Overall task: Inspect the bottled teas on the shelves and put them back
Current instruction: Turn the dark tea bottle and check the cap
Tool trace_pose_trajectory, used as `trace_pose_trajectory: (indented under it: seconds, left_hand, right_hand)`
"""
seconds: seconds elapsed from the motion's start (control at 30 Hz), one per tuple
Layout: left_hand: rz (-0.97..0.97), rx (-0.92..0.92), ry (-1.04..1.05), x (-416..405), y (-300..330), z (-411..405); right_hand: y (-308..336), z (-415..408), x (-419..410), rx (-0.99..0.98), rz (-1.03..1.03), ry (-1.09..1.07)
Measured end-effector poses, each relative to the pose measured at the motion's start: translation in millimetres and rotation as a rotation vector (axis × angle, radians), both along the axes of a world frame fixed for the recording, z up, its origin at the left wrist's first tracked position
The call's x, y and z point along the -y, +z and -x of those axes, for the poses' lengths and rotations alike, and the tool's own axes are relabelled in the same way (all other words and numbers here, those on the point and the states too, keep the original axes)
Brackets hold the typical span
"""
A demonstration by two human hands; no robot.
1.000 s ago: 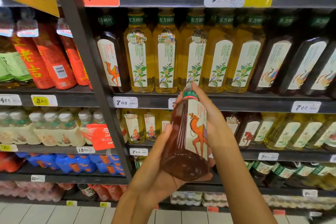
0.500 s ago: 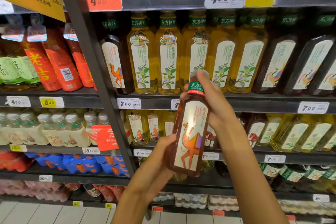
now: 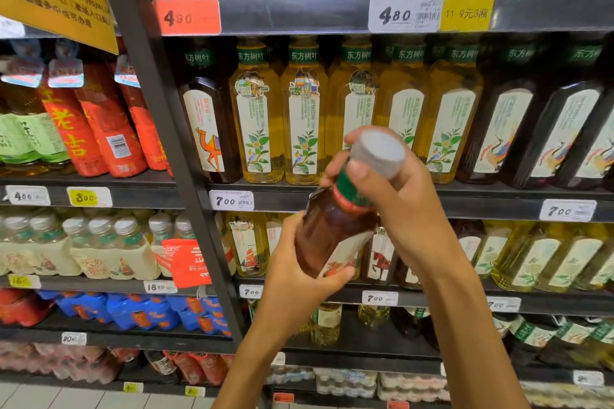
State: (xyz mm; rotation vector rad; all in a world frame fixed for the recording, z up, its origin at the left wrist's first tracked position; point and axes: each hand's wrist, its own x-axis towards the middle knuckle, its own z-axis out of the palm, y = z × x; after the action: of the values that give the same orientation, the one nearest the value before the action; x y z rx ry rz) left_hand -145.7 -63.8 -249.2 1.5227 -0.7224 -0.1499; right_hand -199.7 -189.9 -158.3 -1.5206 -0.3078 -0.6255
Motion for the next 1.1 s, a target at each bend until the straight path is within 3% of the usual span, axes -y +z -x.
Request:
trace_pose_trajectory:
  seconds: [0.2, 0.43, 0.53, 0.67, 0.77, 0.9, 1.03, 1.1]
  left_hand:
    - [0.133, 0.106, 0.064, 4, 10, -13]
    - [-0.050, 0.045, -0.154, -16, 7, -20]
    - [-0.104, 0.009, -0.250, -23, 6, -17]
    - [-0.130, -0.116, -0.362, -26, 4, -7]
    - [-0.078, -0.224, -0.396, -22, -1, -2]
    - [0.003, -0.329, -0.228, -15, -3, -4]
    - [0.102, -0.463, -0.199, -10, -3, -3]
    - [0.229, -0.616, -0.336, -9, -3, -1]
  right_hand:
    - [-4, 12, -11, 0.147, 0.223, 0.138]
    - [3, 1, -5, 0.141, 0.091, 0.123]
    - [8, -9, 1, 0.068, 0.005, 0.224]
    - [10, -19, 2, -0.032, -0.109, 0.330]
    - [9, -26, 0, -0.095, -0.145, 0.175]
    - [11, -30, 3, -0.107, -0.303, 0.001]
    - [14, -32, 10, -0.137, -0.369, 0.069]
    - [15, -34, 13, -0.164, -0.344, 0.124]
